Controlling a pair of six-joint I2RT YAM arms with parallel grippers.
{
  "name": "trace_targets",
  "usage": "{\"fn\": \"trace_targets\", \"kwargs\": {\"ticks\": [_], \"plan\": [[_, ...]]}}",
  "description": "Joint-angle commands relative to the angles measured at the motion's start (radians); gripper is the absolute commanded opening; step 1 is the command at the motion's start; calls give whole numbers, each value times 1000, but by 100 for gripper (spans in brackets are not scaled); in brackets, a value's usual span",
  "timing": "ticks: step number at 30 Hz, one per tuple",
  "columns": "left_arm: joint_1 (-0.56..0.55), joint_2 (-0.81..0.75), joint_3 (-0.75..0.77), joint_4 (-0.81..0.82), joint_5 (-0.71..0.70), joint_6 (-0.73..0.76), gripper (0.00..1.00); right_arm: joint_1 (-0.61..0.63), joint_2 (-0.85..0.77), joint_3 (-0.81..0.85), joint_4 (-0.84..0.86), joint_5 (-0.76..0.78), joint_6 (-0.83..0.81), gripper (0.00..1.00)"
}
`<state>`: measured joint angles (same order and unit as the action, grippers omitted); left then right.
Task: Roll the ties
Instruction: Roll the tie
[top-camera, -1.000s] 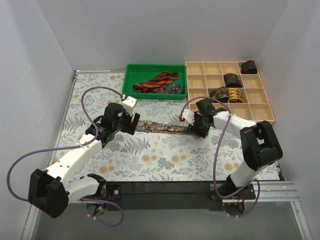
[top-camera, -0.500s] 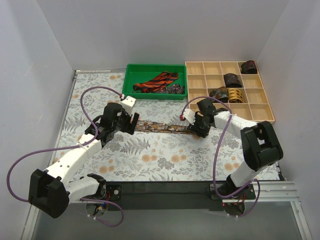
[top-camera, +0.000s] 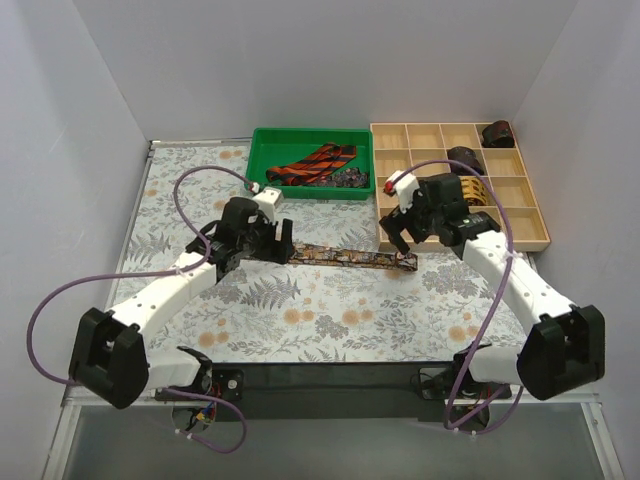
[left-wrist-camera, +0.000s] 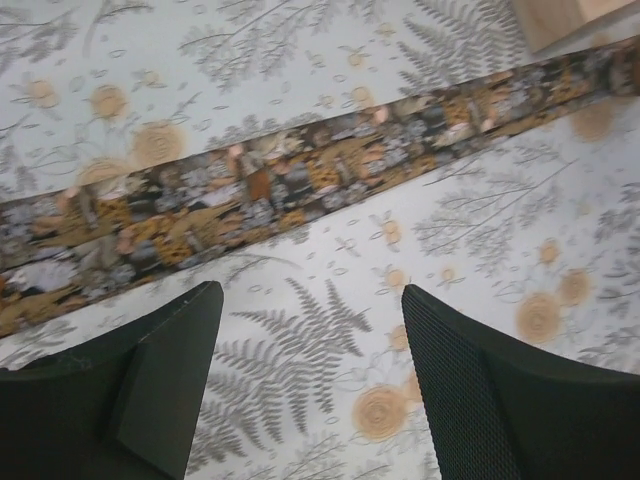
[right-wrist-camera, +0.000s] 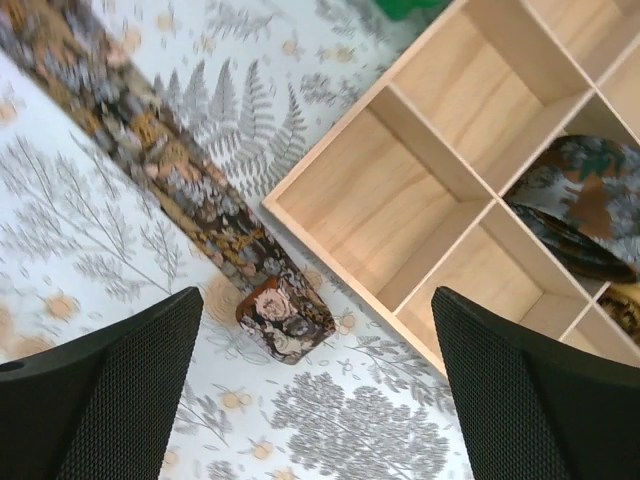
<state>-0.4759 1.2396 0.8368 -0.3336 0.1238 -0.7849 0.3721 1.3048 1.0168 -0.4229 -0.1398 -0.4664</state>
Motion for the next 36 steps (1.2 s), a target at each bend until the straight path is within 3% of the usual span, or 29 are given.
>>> {"fn": "trace_targets", "kwargs": {"ticks": [1, 6, 13, 23, 31, 36], "plan": [[-84, 70, 93, 102, 80, -160, 67, -71, -67, -39, 64, -59, 269, 85], [-265, 326, 295, 153, 59, -247, 69, -274, -188, -199, 254, -214, 547, 79], [-385, 647, 572, 186, 48, -286, 68, -464, -272, -478, 553, -333, 842, 73], [-431, 869, 731, 174, 28, -290, 56, -493, -243, -598, 673, -353, 865, 71], [-432, 903, 728, 191, -3, -312, 38, -498, -148, -626, 731, -432, 856, 68], [-434, 909, 711, 202, -13, -321, 33, -498, -67, -638, 792, -471, 853, 64]]}}
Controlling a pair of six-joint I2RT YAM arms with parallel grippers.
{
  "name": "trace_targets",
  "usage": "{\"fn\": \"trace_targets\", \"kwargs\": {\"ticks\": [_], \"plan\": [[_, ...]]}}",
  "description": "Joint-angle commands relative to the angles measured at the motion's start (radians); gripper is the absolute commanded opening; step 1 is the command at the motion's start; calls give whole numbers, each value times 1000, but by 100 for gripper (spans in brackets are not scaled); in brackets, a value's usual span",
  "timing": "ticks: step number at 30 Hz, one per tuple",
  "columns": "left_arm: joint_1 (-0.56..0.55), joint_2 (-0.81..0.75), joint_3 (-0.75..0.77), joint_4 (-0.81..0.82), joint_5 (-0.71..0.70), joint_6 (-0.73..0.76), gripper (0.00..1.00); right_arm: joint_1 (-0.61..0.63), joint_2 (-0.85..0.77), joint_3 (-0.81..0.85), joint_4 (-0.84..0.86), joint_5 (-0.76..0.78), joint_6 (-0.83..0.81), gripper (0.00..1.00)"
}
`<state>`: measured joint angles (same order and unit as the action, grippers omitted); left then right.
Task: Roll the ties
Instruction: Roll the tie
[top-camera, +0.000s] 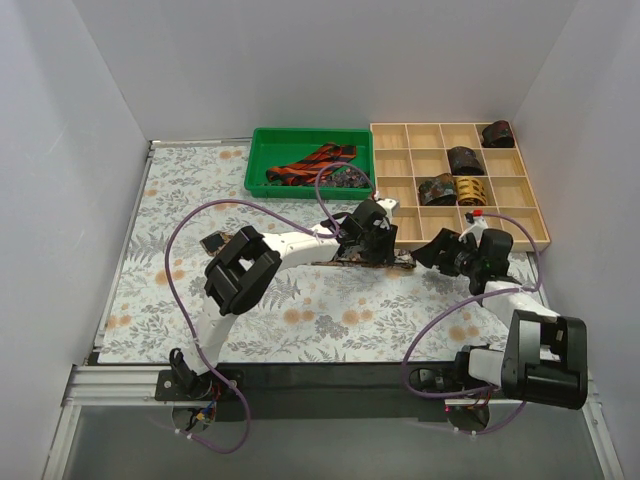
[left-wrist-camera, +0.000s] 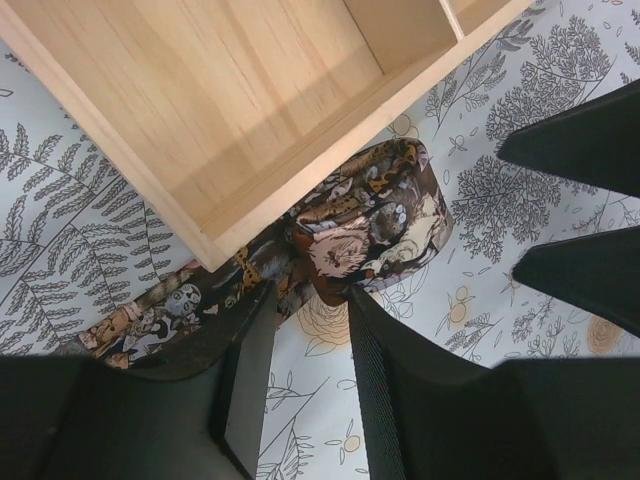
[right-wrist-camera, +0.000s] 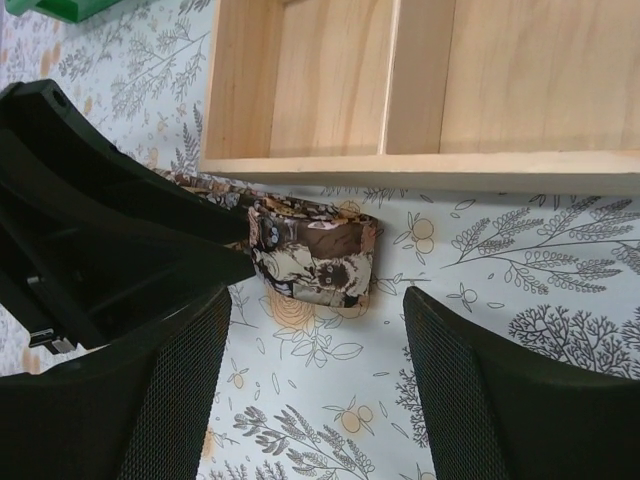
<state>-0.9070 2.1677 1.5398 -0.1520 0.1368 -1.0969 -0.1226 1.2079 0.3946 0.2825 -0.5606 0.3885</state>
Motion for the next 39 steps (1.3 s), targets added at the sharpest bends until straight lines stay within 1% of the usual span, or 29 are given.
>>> {"fn": "trace_targets", "kwargs": {"ticks": [1, 2, 5, 11, 16, 17, 21, 34, 36, 38, 39], "plan": [[-3, -14, 9, 20, -28, -8, 33, -3, 39, -16, 98, -59, -2, 64], [-1, -11, 13, 20, -28, -9, 33, -3, 59, -19, 122, -65, 1, 61], [3, 1, 17, 20, -26, -11, 31, -3, 99, -23, 167, -88, 15, 59], [5, 18, 28, 20, -20, -15, 30, -2, 174, -45, 256, -130, 58, 59], [8, 32, 31, 20, -13, -18, 29, -2, 226, -60, 297, -147, 85, 60], [10, 34, 29, 20, -14, -18, 29, -2, 242, -65, 334, -151, 93, 60], [13, 35, 31, 20, -11, -20, 29, -2, 294, -62, 391, -179, 122, 61], [17, 43, 25, 20, 17, -29, 28, 9, 465, -76, 619, -188, 236, 60], [17, 46, 26, 20, 20, -34, 28, 17, 478, -77, 636, -185, 251, 59], [17, 46, 28, 20, 23, -34, 28, 24, 495, -82, 665, -180, 262, 53], [17, 46, 26, 19, 23, -35, 28, 29, 501, -83, 679, -182, 279, 53]]}}
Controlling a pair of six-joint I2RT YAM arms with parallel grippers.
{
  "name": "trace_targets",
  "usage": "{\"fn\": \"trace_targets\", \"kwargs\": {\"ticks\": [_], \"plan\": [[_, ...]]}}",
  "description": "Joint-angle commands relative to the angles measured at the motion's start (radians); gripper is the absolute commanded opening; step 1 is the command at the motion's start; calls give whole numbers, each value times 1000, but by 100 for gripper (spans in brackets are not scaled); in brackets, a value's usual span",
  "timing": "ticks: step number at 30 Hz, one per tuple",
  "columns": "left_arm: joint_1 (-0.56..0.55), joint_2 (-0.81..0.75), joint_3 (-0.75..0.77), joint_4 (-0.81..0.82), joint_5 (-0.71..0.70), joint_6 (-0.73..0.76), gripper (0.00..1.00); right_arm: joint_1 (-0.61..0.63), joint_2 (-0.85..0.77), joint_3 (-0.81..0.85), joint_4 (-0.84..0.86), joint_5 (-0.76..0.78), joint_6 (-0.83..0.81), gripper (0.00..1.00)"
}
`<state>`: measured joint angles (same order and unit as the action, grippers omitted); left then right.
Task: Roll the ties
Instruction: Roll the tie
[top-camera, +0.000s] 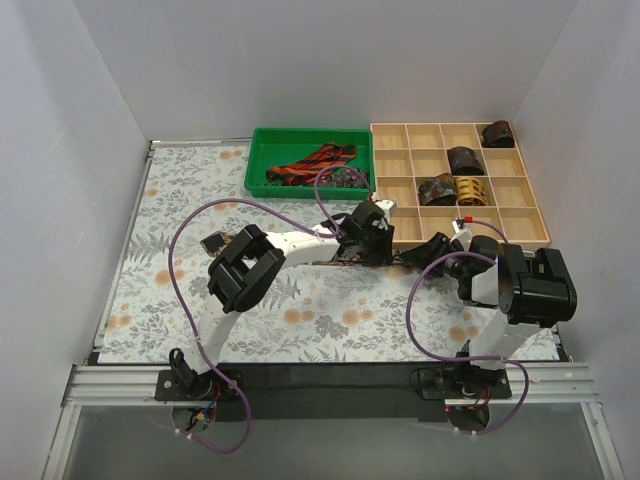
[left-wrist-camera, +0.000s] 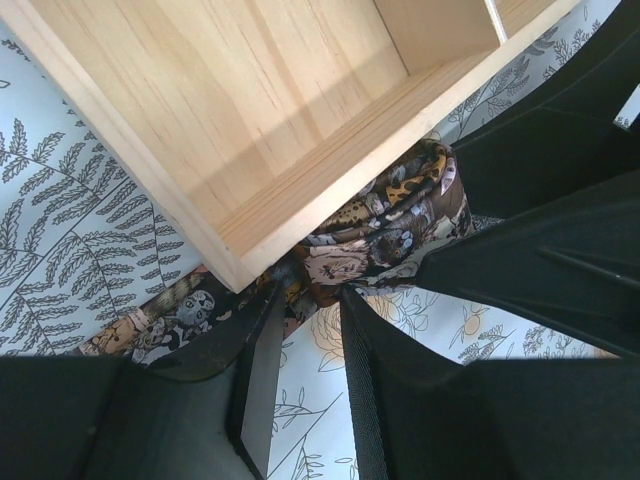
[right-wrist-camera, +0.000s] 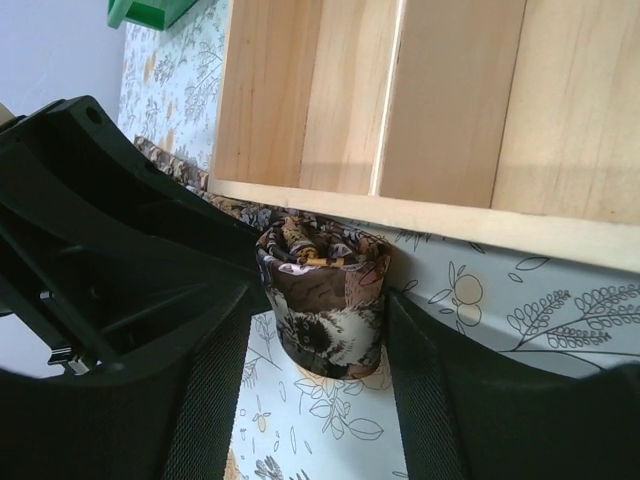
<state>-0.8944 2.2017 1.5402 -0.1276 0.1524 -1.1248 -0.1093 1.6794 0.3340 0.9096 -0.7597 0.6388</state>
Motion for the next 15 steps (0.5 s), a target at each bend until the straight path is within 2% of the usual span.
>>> {"fn": "trace_targets", "kwargs": {"ticks": [1, 4, 5, 7, 8, 10, 12, 15], "plan": [[5, 12, 28, -4, 6, -7, 28, 17, 45, -29, 80, 16, 36, 52], [5, 12, 24, -3, 7, -9, 28, 23, 59, -35, 106, 19, 50, 40], [5, 12, 21, -3, 9, -9, 28, 25, 57, -35, 112, 20, 53, 31], [5, 12, 18, -1, 15, -12, 28, 25, 40, -35, 109, 22, 52, 22], [5, 6, 15, 2, 21, -15, 28, 26, 30, -33, 101, 26, 48, 13], [5, -6, 3, 6, 24, -12, 31, 26, -6, -23, 34, 45, 12, 3], [5, -43, -12, 6, 13, -3, 34, 26, -30, 0, -32, 60, -19, 1], [5, -118, -58, 8, -19, 16, 39, 26, -89, 57, -230, 103, -120, 1]]}}
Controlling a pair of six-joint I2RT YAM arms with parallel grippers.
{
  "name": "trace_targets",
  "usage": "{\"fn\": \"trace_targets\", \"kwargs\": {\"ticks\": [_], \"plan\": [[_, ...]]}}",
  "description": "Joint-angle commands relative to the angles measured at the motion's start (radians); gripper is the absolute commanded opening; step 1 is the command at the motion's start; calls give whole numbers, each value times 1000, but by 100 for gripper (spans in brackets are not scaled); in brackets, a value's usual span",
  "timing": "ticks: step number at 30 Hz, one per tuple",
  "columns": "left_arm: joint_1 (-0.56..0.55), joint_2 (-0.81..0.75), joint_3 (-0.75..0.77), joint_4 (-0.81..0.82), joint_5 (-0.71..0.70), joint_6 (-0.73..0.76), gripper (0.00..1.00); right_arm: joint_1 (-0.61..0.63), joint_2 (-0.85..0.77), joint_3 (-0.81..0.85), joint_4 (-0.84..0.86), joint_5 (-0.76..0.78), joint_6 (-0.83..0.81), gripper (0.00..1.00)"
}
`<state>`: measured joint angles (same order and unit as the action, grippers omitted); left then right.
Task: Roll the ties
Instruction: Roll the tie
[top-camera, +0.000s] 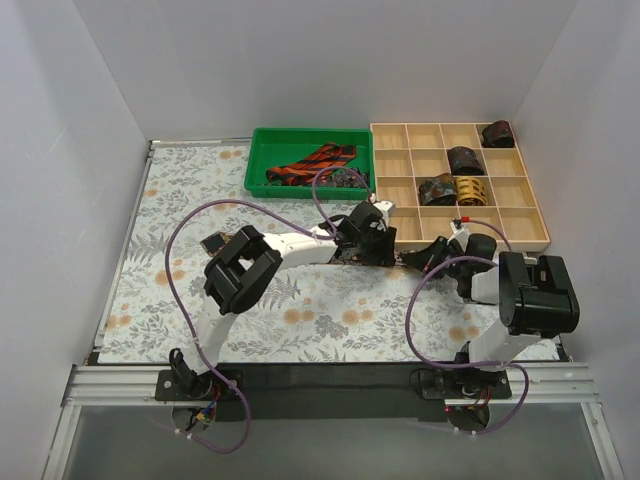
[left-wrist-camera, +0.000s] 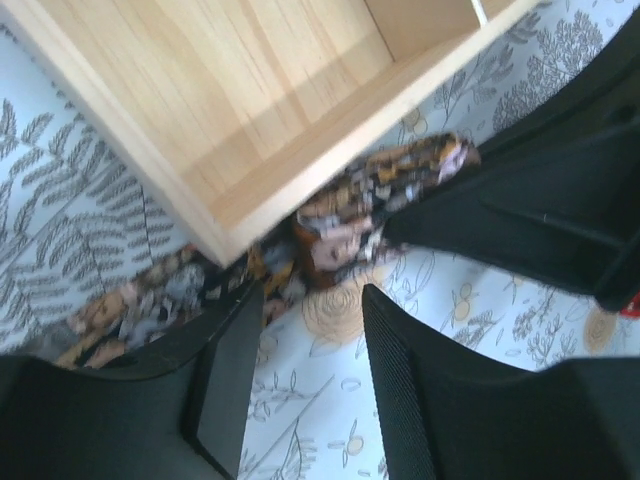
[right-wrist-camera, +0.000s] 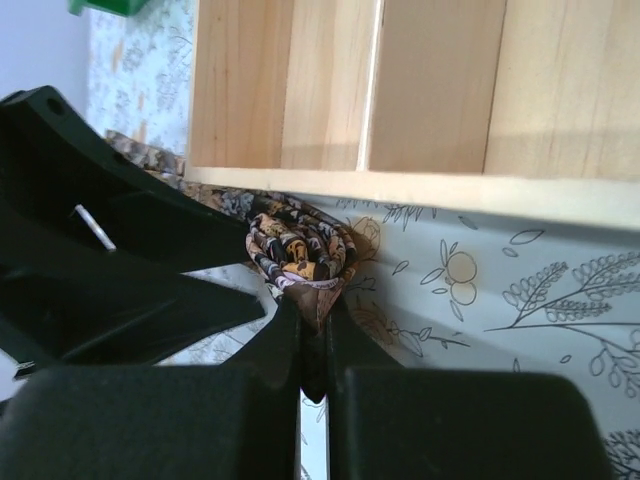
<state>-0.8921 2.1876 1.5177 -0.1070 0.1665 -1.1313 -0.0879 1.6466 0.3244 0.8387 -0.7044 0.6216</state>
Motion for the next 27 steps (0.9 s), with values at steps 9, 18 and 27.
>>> {"fn": "trace_targets", "kwargs": {"ticks": [9, 18, 27], "plan": [[36, -417, -269, -80, -151, 129, 54, 34, -229, 292, -809, 368, -382, 1], [185, -814, -516, -221, -214, 252, 56, 190, -263, 462, -1096, 767, -441, 1], [289, -1109, -645, -372, -378, 422, 56, 468, -166, 606, -1294, 1310, -390, 1]]}}
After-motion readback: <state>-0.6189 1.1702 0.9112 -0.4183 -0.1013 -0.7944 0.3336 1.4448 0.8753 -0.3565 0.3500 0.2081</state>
